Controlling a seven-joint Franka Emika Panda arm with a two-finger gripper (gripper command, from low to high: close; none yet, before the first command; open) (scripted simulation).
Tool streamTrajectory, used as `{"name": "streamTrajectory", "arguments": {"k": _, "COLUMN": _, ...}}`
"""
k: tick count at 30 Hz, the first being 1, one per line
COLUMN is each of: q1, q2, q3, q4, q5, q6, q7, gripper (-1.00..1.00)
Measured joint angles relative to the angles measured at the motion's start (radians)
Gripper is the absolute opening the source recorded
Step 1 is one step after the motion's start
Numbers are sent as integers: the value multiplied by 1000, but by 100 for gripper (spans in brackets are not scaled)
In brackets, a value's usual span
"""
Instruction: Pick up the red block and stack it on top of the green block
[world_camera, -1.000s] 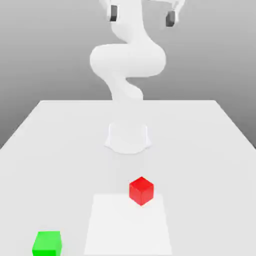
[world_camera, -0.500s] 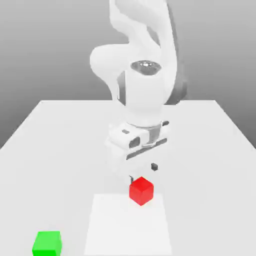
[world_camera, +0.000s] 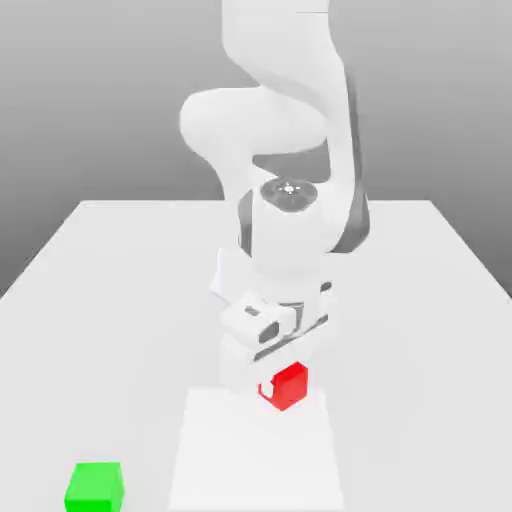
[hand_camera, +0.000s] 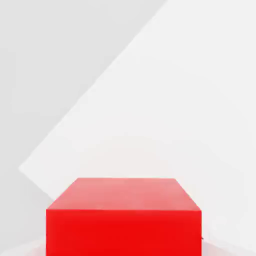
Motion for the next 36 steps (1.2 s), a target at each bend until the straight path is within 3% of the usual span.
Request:
{"name": "streamTrajectory", "arguments": {"k": 9, "q1": -1, "q2": -242, "q3": -12, "q4": -27, "q5": -16, "q6": -217, "q7": 16, "gripper": -100}}
{"name": "streamTrajectory", "arguments": {"k": 17, "q1": -97, "q2": -116, "q3": -90, "q4": 238, "q5": 147, "q6": -355, "q7": 102, "gripper": -100}}
{"name": "streamTrajectory", "arguments": {"k": 26, "q1": -216, "q2": 77, "q3": -214, "q4": 564, "q5": 118, "q6": -499, "q7": 362, "gripper": -100}}
{"name": "streamTrajectory", "arguments": {"k": 31, "q1": -255, "q2": 236, "q3": -209, "q4": 627, "q5": 171, "q6": -408, "q7": 365, "gripper": -100}}
{"name": "streamTrajectory", "arguments": {"k": 32, "q1": -260, "q2": 257, "q3": -202, "q4": 629, "q5": 181, "q6": -390, "q7": 359, "gripper": 100}}
{"name": "streamTrajectory", "arguments": {"k": 36, "q1": -260, "q2": 257, "q3": -202, "q4": 629, "q5": 181, "q6": -390, "q7": 359, "gripper": 100}}
